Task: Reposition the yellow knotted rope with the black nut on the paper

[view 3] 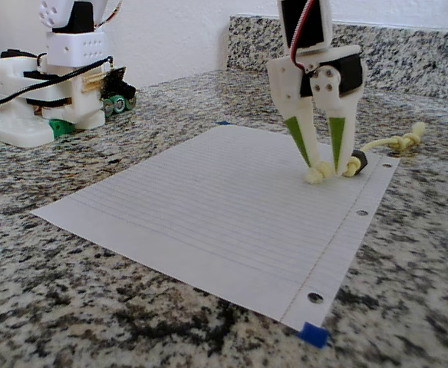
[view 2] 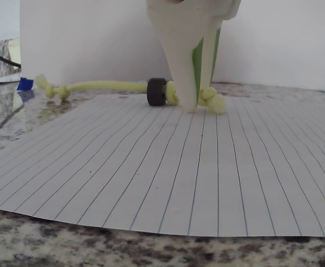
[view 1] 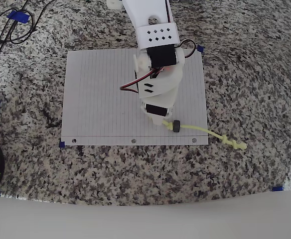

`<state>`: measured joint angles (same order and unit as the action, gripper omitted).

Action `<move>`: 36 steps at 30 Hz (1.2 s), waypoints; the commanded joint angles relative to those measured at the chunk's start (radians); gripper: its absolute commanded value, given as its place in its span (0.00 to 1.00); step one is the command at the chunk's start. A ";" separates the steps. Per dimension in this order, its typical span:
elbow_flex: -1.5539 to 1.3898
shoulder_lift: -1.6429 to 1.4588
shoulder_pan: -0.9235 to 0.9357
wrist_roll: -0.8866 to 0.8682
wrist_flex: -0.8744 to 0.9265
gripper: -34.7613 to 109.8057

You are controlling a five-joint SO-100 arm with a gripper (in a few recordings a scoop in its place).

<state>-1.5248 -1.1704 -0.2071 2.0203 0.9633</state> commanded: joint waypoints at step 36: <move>0.021 -0.407 0.137 -0.005 0.074 0.24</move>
<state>-1.5202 -1.4726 -0.0844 2.0233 1.0278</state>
